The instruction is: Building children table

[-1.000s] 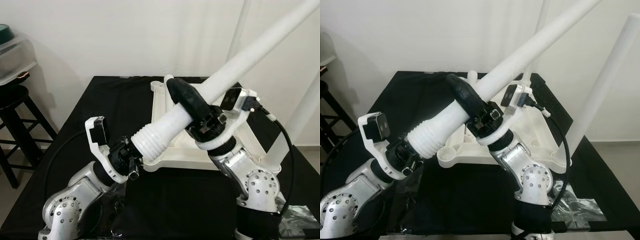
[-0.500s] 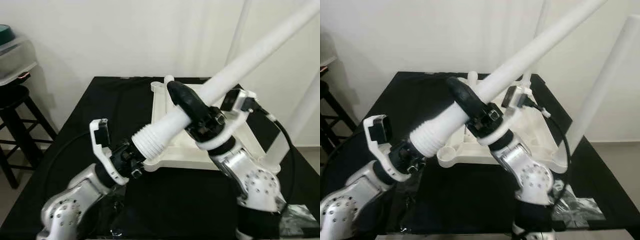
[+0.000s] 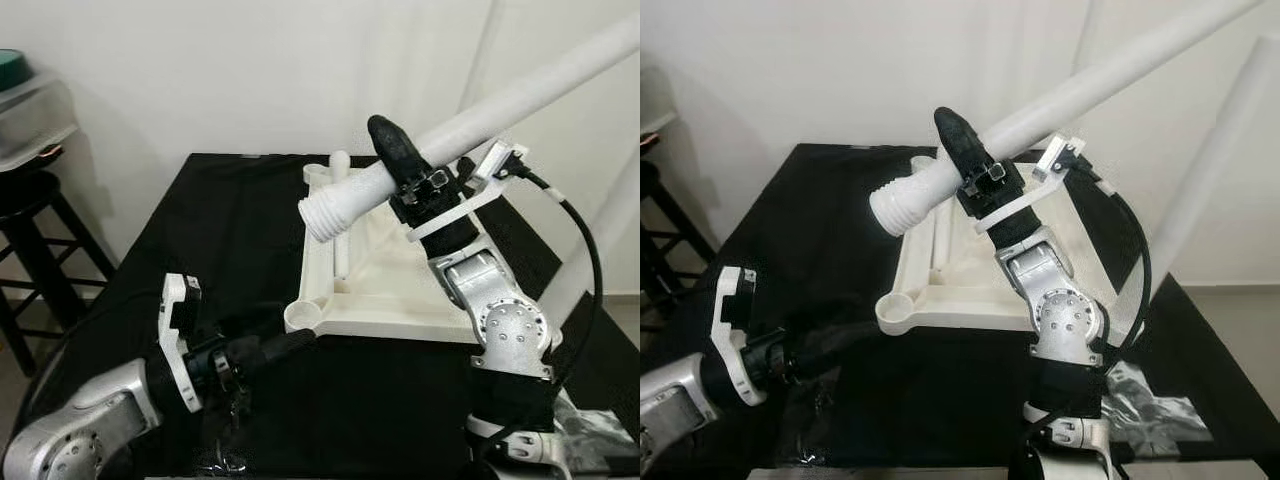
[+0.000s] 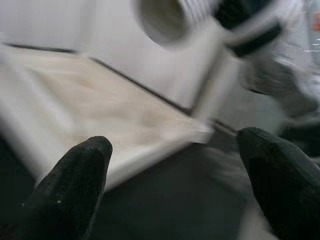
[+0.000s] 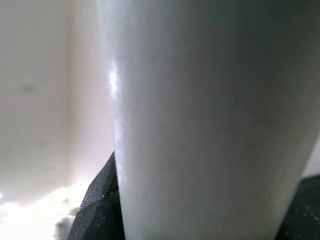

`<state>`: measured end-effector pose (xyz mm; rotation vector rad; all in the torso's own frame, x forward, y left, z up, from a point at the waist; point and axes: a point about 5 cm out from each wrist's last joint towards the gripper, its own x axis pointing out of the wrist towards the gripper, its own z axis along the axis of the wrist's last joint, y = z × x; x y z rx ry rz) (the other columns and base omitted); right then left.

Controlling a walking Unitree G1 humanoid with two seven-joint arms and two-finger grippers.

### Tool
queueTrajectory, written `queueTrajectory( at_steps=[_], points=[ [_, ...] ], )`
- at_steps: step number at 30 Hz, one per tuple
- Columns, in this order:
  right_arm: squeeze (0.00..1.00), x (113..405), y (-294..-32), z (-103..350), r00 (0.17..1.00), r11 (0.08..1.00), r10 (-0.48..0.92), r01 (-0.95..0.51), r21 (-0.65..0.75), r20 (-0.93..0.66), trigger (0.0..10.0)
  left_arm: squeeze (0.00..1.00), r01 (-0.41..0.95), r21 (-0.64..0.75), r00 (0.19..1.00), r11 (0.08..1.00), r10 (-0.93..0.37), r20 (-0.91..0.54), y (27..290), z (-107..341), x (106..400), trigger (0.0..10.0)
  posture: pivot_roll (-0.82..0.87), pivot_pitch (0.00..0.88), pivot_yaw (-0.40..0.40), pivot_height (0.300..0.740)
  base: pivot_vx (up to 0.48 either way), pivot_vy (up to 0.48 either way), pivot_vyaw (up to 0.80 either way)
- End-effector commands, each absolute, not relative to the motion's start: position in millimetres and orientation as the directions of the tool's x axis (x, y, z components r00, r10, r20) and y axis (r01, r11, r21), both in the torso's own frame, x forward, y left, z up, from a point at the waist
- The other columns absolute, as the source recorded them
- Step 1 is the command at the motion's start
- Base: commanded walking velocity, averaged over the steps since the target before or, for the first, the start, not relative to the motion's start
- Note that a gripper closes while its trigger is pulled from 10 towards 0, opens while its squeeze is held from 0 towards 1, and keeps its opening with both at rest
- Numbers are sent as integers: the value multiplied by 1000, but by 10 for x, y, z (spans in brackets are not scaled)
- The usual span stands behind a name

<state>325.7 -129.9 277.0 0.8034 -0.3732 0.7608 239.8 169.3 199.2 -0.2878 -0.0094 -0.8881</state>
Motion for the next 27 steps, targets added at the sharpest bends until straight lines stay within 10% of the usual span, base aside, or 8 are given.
queueTrajectory(
  at_steps=[1, 2, 3, 27],
  points=[
    [0, 3270, -1196, 2670, 695, 530, 519, -719, 450, 498, 10000, 933, 657, -195, 753, 729, -648, 117, 1845, 2039, 2541, 10000, -3, 0, -27, 740, 0, 0, 0],
    [0, 3268, -1166, 2639, 697, 563, 539, -716, 413, 473, 10000, 933, 609, -184, 793, 771, -599, 115, 1886, 2056, 2596, 10000, -3, 0, -27, 740, 0, 0, 0],
    [0, 3274, -1134, 2606, 703, 597, 554, -709, 376, 446, 10000, 0, 568, -154, 823, 808, -557, 112, 1918, 2070, 2639, 10000, -3, 0, -27, 740, 0, 0, 0],
    [0, 3364, -1038, 2547, 455, 479, 872, -868, -130, 178, 10000, 0, 209, 230, 955, 950, -249, 160, 2071, 2280, 2488, 10000, 34, 147, -76, 740, 0, -14, 600]
  ],
)
